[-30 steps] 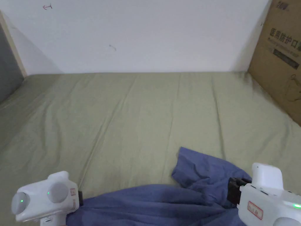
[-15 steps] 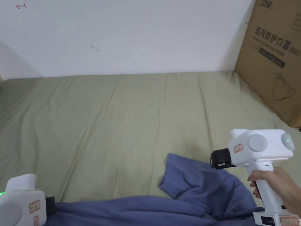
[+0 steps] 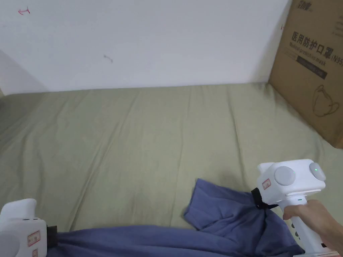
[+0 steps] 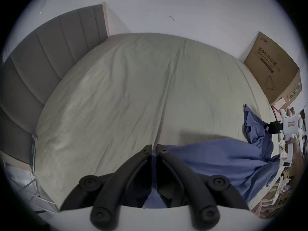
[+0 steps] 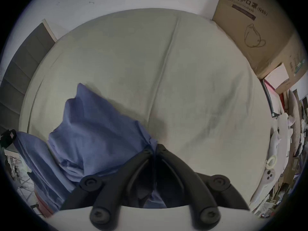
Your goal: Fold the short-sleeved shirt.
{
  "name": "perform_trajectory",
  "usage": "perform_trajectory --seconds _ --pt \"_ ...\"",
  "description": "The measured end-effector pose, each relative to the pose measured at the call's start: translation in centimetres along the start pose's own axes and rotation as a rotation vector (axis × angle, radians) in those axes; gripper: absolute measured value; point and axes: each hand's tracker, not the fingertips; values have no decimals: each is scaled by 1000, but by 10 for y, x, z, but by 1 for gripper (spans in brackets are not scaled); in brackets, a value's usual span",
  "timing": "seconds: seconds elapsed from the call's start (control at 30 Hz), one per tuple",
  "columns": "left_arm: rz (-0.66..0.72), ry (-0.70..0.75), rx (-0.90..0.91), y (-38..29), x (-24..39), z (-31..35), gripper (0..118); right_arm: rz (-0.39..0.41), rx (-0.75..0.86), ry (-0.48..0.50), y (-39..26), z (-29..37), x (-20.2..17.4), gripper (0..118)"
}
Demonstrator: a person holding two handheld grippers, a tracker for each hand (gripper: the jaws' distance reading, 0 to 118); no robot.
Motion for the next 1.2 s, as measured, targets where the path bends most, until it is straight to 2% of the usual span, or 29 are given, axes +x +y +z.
perform_trajectory --seconds 0.07,0.13,0.33,0.47,0.7,0.83,0.97,1.0,1.07,1.2 --pt "-24 7 42 8 -2 14 3 -35 64 -4 4 24 7 1" --pt "-33 23 70 18 -3 31 3 -80 127 39 10 54 17 1" --pt "-22 -4 227 58 -1 104 3 -83 338 -31 23 177 41 1" --pt "-88 14 361 99 13 155 3 -123 480 -2 31 261 52 1" --pt "-104 40 517 188 31 223 3 -213 648 -33 67 356 48 1" --pt "-103 52 563 246 35 243 3 -212 712 -47 111 393 41 1" --pt "-91 102 628 300 42 259 3 -284 837 -22 155 435 35 1" --pt "-88 104 638 313 42 263 3 -273 863 -6 163 445 33 1" --pt "-44 93 687 333 40 277 3 -283 882 -42 176 467 29 1" --pt "-46 108 759 354 42 304 3 -273 968 -69 183 501 19 1"
